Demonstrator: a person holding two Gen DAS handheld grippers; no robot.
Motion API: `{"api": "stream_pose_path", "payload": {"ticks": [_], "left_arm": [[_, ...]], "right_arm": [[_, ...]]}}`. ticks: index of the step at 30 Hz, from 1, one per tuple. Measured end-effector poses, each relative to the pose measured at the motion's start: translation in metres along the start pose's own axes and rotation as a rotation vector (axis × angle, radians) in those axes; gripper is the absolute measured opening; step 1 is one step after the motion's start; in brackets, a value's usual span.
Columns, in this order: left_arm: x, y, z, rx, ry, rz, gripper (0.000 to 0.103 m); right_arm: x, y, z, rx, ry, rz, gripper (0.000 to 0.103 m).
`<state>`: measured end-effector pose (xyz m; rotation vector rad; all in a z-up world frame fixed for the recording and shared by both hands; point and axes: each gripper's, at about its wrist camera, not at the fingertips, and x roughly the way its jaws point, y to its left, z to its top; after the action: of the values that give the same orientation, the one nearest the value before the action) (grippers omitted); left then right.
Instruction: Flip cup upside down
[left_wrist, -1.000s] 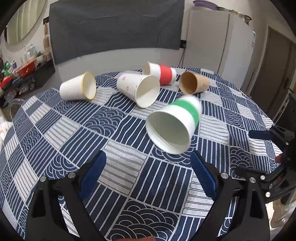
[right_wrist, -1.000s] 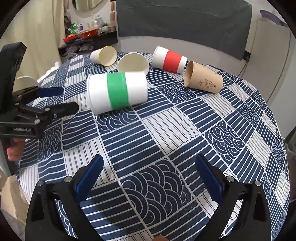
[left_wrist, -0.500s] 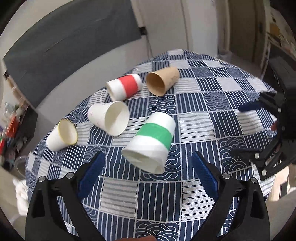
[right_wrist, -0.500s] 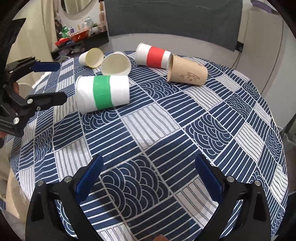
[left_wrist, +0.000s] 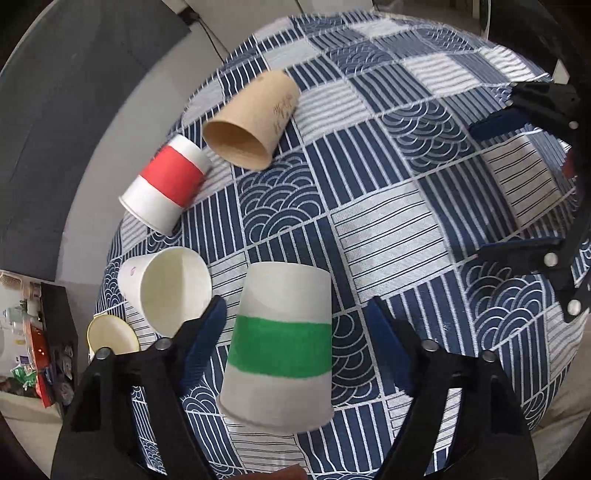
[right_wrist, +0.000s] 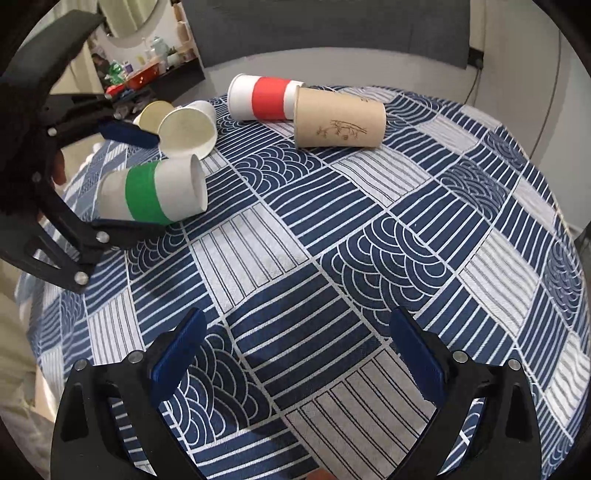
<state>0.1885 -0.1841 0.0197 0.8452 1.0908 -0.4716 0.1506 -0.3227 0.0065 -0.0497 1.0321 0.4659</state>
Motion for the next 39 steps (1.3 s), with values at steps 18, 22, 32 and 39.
{"api": "stream_pose_path", "payload": {"ticks": [18,22,32,39], "left_arm": [[-0.034,0.059,-0.043,-0.513,-0.444,-0.125,0.057],[-0.024,0.060,-0.063,-0.619,-0.506,-0.100,0.057],[-0.042,0.044,-0.118,-0.640,-0.610,-0.062,0.057],[-0.053,0.030,-0.147,-0.621,-0.565,-0.090,0.094]], "right_arm": [[0.005,0.020,-0.002,-0.040,-0.045,0.002,0.095],[0.005,0.030,-0.003,-0.071,-0.048,-0.023,0.095],[0.009,0.048,-0.002,-0.111,-0.048,-0.037,0.095],[0.007,0.064,-0.004,-0.139,-0.055,-0.020,0.095]]}}
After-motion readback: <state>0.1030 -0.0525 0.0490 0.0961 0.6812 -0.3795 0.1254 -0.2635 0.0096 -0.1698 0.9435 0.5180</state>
